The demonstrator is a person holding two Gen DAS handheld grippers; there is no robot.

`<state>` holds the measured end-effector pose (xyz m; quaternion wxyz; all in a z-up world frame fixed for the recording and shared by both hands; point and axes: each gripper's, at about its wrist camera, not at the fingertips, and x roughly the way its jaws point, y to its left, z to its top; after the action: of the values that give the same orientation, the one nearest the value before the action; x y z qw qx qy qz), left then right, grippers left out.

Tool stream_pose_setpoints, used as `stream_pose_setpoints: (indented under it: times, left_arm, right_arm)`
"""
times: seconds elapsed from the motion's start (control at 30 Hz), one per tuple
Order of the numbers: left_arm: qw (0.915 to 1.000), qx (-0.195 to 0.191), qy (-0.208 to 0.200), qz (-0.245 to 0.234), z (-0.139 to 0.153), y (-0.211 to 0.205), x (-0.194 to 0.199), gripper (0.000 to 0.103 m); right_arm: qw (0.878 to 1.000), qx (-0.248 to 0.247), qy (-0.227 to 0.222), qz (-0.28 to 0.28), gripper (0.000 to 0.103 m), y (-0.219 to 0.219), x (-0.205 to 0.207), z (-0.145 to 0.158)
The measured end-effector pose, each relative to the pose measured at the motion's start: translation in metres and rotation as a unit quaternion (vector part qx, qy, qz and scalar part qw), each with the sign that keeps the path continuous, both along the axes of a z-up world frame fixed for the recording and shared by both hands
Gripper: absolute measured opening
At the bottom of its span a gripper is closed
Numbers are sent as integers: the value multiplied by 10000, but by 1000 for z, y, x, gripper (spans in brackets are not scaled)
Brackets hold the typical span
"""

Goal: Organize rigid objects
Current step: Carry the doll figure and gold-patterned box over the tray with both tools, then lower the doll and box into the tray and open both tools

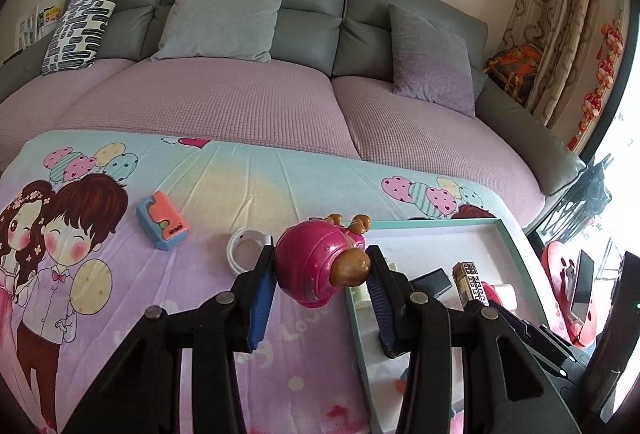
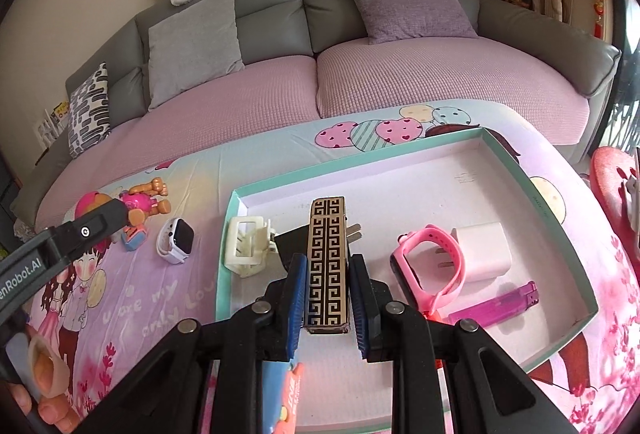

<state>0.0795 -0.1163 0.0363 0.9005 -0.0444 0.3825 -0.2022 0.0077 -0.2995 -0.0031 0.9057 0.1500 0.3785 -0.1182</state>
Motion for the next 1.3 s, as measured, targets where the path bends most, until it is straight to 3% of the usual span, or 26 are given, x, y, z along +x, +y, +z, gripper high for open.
stream_pose_setpoints:
  times: [0.3, 0.93, 1.3]
  left_arm:
    - [9972, 286, 161, -665, -13, -56, -11, 46]
    - [9913, 633, 798, -834, -57, -80, -5, 46]
    - [9889, 642, 966, -927, -66, -87, -4, 46]
  right_arm:
    - [9991, 121, -10, -406, 23, -33, -11, -3]
    - [9992, 204, 207, -278, 23, -35, -2, -18]
    - [9993, 118, 236, -263, 24, -33, 0, -19]
